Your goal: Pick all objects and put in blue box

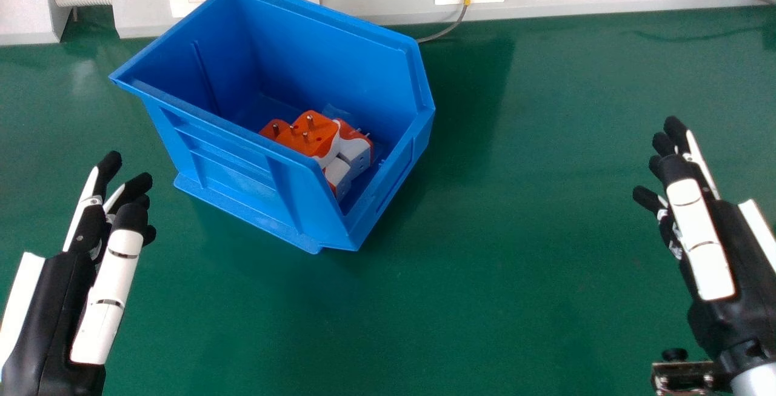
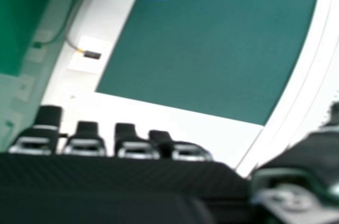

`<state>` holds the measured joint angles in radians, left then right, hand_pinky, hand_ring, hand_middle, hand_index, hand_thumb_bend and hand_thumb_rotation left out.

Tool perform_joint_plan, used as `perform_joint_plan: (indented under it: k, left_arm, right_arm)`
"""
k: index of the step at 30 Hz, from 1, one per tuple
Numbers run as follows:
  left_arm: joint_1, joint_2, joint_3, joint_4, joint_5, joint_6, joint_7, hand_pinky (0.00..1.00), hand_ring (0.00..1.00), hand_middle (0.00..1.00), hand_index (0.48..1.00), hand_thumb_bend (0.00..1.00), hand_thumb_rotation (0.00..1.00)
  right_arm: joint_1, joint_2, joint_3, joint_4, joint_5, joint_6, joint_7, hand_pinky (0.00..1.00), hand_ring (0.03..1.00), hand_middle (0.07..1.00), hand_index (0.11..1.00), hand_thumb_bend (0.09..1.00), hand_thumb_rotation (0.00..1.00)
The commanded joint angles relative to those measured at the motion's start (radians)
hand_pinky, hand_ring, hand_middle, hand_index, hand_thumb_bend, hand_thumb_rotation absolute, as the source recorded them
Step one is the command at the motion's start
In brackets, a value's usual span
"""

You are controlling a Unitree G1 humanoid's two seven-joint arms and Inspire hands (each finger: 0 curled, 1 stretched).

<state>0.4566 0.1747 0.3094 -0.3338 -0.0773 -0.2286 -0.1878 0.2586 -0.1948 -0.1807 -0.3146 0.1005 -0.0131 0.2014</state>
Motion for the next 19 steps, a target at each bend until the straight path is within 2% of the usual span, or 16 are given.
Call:
perform_joint_plan:
  k: [1, 11, 19]
  left_arm:
    - [0.006, 0.009, 0.010, -0.011, -0.004, -0.015, 0.003, 0.87, 0.92, 0.92, 0.973, 0.55, 0.96]
    - [0.008, 0.009, 0.010, -0.018, -0.004, -0.009, 0.004, 0.87, 0.92, 0.92, 0.974, 0.54, 0.96]
    - [0.009, 0.014, 0.011, -0.016, -0.010, -0.010, -0.003, 0.87, 0.92, 0.92, 0.974, 0.54, 0.97]
  right_arm:
    - [-0.004, -0.007, -0.005, -0.022, -0.006, -0.020, -0.007, 0.92, 1.000, 1.000, 0.993, 0.348, 1.00]
    - [-0.006, -0.004, -0.002, -0.022, -0.004, -0.019, -0.007, 0.92, 1.000, 1.000, 0.992, 0.351, 1.00]
    - [-0.003, -0.004, 0.000, -0.032, -0.002, -0.012, -0.007, 0.92, 1.000, 1.000, 0.992, 0.339, 1.00]
